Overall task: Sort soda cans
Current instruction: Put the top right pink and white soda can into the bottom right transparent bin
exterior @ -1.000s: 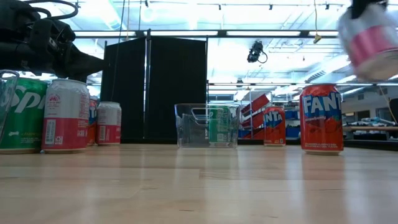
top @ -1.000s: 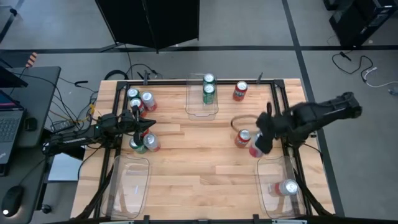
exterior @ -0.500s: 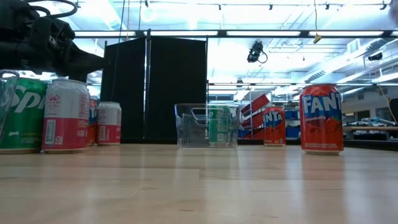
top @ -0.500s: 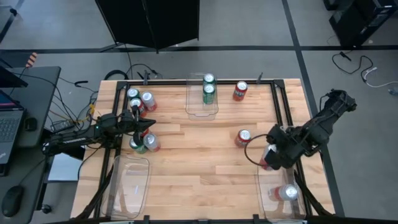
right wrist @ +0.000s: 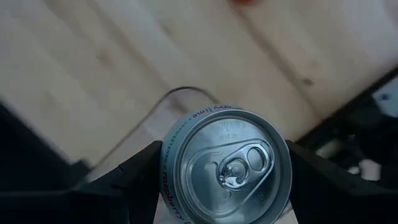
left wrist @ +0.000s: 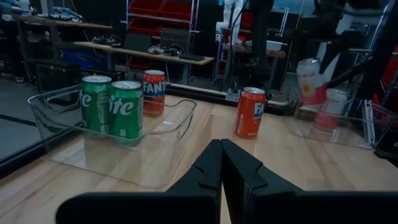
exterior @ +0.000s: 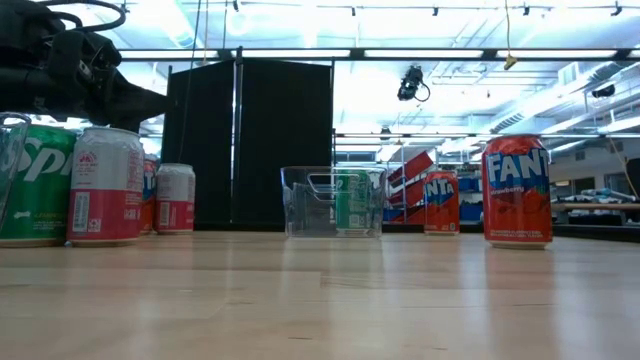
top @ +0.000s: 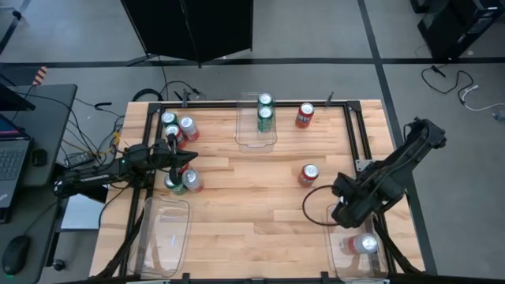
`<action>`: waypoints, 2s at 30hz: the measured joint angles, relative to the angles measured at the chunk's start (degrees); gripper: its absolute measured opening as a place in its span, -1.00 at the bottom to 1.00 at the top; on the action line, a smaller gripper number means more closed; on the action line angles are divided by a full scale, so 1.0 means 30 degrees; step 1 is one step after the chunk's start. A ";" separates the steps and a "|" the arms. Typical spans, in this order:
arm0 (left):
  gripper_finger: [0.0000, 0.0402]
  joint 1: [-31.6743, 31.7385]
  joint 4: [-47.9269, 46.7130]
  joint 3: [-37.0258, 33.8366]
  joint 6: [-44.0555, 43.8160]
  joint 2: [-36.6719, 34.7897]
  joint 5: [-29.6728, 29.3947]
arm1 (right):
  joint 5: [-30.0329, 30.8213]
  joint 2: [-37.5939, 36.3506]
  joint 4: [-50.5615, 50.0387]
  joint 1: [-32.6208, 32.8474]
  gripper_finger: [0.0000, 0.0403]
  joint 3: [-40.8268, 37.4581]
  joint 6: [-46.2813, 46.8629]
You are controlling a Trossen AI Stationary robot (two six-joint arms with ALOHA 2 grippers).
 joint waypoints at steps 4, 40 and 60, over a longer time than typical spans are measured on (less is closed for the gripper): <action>-0.94 0.0000 0.0026 0.0007 0.0026 0.0000 0.0000 | 0.0536 0.0433 -0.0756 -0.0111 0.34 -0.0505 -0.0015; -0.94 -0.0004 -0.0154 0.0007 -0.0015 0.0000 -0.0128 | 0.3355 0.0237 -0.0887 -0.3897 0.34 -0.4383 0.4349; -0.94 -0.0001 -0.0001 0.0006 -0.0022 -0.0006 -0.0131 | -0.0475 0.0150 -0.0695 -0.2769 0.39 -0.7312 0.7448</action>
